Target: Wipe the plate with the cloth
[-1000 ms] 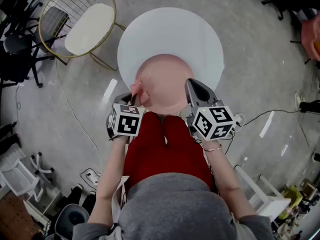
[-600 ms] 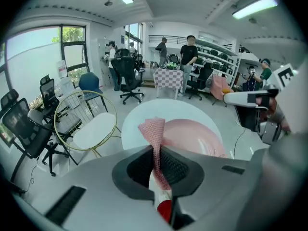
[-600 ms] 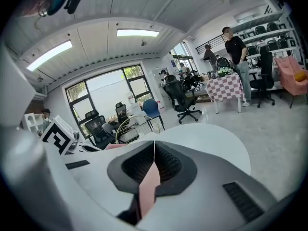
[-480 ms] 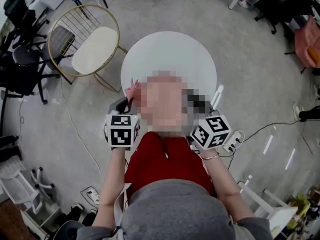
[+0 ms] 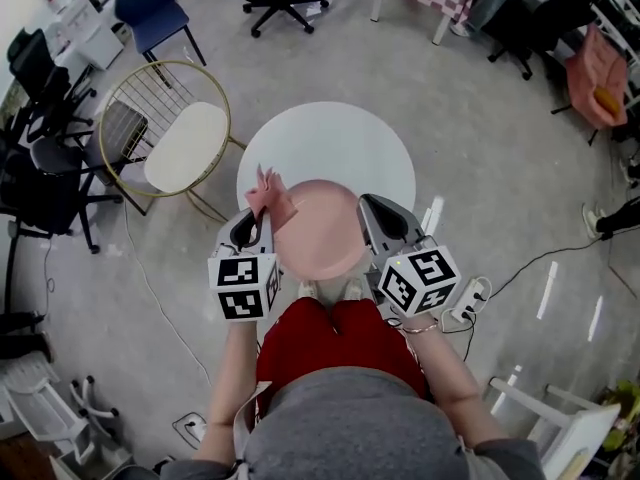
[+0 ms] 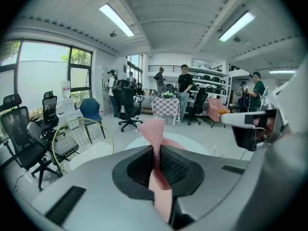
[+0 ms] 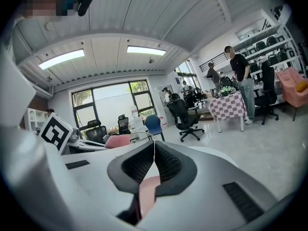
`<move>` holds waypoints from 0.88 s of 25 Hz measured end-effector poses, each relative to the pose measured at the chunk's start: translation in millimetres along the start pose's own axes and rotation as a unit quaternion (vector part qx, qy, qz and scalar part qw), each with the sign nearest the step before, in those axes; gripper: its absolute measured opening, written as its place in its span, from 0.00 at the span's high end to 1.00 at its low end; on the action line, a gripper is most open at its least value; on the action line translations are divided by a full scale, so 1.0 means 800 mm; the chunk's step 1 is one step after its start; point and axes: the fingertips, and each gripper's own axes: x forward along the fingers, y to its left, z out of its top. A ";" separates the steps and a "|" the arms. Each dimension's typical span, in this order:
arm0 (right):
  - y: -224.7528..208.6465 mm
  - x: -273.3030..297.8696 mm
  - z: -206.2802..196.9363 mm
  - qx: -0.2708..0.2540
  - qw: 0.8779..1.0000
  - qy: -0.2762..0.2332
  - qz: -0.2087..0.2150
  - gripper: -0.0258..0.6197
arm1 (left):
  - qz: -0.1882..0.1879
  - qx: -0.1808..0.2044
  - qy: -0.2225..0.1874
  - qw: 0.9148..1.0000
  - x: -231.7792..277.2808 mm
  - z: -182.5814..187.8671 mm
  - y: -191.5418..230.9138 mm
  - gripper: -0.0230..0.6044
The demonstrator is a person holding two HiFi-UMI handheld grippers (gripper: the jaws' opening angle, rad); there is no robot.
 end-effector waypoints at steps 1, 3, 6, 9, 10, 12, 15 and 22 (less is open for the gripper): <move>0.001 -0.003 0.006 -0.002 1.000 -0.007 0.002 0.91 | -0.001 -0.001 -0.011 1.000 -0.003 0.007 -0.002 0.91; 0.003 -0.010 0.017 -0.004 1.000 -0.022 0.004 0.91 | -0.004 0.000 -0.030 1.000 -0.008 0.020 -0.005 0.91; 0.008 -0.020 0.032 -0.006 0.999 -0.045 0.005 0.91 | -0.009 0.001 -0.058 0.998 -0.016 0.036 -0.008 0.91; 0.008 -0.030 0.049 -0.008 0.998 -0.063 0.003 0.91 | -0.011 -0.002 -0.085 0.996 -0.024 0.055 -0.015 0.91; 0.008 -0.033 0.054 -0.010 0.998 -0.068 0.003 0.91 | -0.011 -0.002 -0.095 0.995 -0.028 0.062 -0.017 0.91; 0.011 -0.038 0.063 -0.019 0.997 -0.077 0.007 0.91 | -0.010 -0.002 -0.115 0.993 -0.036 0.074 -0.020 0.91; 0.016 -0.046 0.075 -0.029 0.995 -0.091 0.015 0.92 | -0.007 -0.004 -0.141 0.990 -0.048 0.090 -0.023 0.91; 0.021 -0.058 0.094 -0.050 0.992 -0.109 0.033 0.92 | 0.003 -0.012 -0.165 0.986 -0.062 0.101 -0.026 0.91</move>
